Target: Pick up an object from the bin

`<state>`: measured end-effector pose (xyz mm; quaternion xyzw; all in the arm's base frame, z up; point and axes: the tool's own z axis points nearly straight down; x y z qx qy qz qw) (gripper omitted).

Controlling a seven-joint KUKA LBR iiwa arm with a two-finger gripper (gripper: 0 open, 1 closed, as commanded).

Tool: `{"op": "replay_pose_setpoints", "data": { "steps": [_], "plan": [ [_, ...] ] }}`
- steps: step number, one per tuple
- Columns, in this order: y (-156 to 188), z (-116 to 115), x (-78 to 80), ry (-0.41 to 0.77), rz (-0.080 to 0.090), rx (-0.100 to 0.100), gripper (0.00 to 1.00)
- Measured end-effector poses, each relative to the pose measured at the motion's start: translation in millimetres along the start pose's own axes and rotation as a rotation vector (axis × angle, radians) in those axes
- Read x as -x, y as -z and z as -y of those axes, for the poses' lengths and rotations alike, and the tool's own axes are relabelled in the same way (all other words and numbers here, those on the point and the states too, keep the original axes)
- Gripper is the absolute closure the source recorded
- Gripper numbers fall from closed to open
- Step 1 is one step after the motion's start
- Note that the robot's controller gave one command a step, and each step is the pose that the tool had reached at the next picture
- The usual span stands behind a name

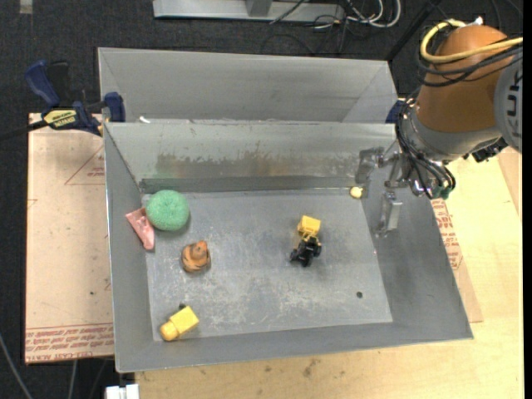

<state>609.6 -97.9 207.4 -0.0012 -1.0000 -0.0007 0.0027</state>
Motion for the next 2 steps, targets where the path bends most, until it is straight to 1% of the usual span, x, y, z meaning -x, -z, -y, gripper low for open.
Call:
{"op": "replay_pose_setpoints", "data": {
  "steps": [1,2],
  "plan": [
    [5,0,0.9,0.002,0.007,-0.001,0.0],
    [-23,-14,3.3,0.068,0.014,-0.003,0.0]
  ]
}}
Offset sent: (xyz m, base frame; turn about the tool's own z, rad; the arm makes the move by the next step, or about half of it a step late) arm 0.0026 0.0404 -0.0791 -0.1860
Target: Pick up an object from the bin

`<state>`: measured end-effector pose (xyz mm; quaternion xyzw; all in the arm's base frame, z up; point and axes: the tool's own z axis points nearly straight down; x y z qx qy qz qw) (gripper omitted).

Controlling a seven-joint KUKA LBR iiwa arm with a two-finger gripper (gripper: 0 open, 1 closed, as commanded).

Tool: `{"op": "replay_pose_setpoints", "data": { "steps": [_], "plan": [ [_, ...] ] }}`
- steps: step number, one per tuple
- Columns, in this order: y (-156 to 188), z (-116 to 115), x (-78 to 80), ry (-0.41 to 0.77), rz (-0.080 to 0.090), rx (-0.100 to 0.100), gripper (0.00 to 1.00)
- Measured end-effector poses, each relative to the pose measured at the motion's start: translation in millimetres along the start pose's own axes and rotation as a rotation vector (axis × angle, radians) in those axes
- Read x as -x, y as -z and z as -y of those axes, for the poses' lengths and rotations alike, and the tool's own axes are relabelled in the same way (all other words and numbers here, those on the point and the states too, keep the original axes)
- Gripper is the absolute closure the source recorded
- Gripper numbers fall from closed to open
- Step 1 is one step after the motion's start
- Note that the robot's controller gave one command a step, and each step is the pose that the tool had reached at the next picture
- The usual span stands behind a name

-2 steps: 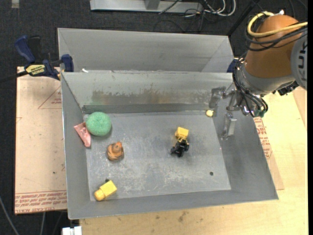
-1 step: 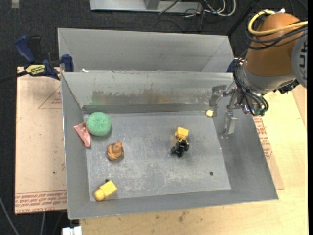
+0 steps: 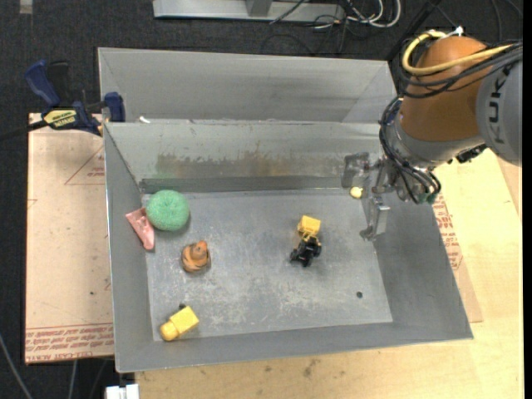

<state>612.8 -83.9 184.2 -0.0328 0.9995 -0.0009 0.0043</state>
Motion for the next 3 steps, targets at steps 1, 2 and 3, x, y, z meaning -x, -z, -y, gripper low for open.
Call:
{"op": "replay_pose_setpoints", "data": {
  "steps": [1,2,3],
  "plan": [
    [-50,-30,-15.2,-0.021,-0.005,0.003,0.0],
    [-86,-38,-18.3,0.008,-0.006,0.004,0.0],
    [-92,-38,-18.3,0.054,-0.005,0.003,0.0]
  ]
}}
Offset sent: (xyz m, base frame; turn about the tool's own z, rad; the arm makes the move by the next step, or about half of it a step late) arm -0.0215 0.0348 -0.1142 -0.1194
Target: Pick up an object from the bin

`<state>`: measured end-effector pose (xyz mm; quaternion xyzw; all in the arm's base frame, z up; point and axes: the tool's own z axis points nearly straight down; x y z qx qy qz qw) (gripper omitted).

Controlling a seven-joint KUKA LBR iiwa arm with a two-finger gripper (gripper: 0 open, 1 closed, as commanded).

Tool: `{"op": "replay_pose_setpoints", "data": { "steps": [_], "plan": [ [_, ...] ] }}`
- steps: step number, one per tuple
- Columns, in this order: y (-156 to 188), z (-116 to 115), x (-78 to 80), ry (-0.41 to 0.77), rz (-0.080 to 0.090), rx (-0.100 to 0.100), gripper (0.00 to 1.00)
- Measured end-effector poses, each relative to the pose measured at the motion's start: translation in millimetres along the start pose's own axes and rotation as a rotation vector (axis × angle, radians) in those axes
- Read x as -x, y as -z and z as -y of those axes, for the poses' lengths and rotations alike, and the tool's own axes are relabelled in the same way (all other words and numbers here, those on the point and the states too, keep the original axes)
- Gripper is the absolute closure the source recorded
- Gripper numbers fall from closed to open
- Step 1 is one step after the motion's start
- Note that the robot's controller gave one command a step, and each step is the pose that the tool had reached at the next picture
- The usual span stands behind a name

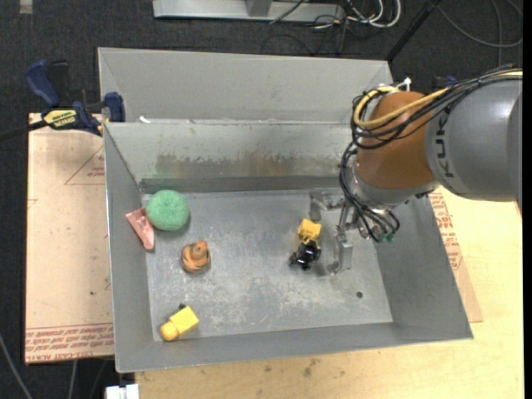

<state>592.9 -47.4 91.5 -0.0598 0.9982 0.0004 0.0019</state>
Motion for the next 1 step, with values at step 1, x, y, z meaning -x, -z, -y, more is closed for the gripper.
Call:
{"op": "replay_pose_setpoints", "data": {
  "steps": [1],
  "plan": [
    [41.6,-0.9,-15.9,0.23,-0.008,0.003,0.0]
  ]
}}
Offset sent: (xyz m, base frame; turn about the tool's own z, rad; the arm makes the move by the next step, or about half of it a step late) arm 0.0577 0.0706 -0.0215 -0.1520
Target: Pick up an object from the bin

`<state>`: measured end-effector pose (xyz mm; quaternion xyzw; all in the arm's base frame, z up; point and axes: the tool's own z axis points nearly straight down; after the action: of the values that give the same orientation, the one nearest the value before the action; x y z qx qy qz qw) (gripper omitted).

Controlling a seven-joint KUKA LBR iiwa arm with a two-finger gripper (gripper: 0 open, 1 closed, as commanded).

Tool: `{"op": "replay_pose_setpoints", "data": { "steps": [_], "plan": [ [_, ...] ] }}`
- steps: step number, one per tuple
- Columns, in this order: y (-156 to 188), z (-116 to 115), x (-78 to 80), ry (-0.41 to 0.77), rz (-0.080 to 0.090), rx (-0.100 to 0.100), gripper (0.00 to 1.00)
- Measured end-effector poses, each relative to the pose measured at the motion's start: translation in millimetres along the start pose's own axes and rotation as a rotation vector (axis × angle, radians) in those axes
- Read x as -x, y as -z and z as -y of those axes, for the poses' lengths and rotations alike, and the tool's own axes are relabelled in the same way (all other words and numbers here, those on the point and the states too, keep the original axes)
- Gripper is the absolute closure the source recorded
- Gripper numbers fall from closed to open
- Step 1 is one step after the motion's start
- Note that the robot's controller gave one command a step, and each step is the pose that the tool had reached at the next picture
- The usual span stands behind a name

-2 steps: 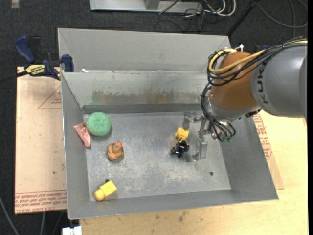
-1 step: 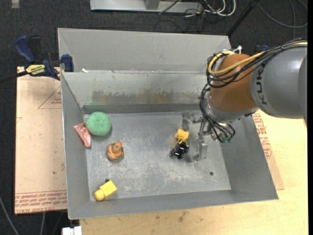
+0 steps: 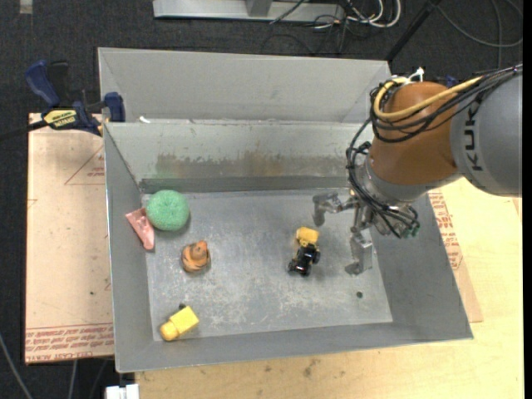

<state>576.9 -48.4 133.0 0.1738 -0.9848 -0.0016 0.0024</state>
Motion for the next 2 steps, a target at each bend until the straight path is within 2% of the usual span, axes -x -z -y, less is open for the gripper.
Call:
{"op": "replay_pose_setpoints", "data": {
  "steps": [1,2],
  "plan": [
    [-9,-17,52.7,-0.066,0.025,-0.012,0.0],
    [-38,-34,31.8,-0.022,0.007,0.0,0.0]
  ]
}}
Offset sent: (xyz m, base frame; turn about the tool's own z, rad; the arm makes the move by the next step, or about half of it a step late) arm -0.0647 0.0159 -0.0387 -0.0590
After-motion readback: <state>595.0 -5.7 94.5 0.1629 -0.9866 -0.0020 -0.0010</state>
